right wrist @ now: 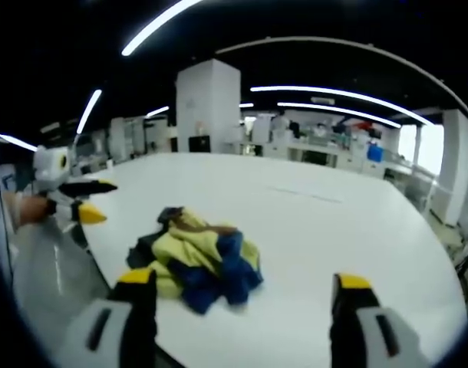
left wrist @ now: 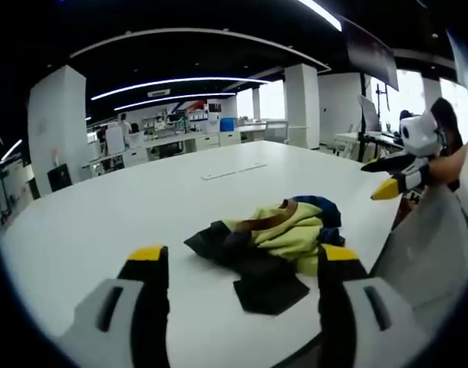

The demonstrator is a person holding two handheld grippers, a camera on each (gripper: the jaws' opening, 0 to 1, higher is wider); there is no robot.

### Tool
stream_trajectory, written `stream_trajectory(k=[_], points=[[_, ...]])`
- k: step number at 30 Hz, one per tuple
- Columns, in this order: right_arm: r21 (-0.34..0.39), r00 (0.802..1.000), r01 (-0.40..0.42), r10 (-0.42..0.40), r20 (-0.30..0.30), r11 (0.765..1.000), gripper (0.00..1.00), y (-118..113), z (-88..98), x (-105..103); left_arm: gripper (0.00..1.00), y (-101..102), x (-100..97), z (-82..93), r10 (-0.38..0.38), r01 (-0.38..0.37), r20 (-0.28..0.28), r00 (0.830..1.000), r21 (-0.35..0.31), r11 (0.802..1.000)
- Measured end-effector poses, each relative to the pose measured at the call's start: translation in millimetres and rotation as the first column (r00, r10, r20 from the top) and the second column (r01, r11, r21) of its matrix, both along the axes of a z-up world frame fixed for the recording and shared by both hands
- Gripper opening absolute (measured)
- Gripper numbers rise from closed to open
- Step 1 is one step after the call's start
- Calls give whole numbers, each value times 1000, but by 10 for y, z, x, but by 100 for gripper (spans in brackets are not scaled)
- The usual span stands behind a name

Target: Fold the garment on the visible template until the final outline fits inside the template.

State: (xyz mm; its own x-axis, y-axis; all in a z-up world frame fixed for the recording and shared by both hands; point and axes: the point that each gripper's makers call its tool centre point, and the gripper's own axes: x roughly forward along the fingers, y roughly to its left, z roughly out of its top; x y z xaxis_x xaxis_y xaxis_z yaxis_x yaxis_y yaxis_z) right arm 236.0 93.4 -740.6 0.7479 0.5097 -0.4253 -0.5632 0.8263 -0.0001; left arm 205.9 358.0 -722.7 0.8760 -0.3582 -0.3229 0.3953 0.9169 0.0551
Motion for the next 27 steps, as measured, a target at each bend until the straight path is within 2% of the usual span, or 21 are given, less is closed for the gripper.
stream_trajectory(k=[27], points=[[13,1000,19,-19,-4,1000,93,-32,1,14,75,21,9,-7,12,-12,-7,1000,4,1000]])
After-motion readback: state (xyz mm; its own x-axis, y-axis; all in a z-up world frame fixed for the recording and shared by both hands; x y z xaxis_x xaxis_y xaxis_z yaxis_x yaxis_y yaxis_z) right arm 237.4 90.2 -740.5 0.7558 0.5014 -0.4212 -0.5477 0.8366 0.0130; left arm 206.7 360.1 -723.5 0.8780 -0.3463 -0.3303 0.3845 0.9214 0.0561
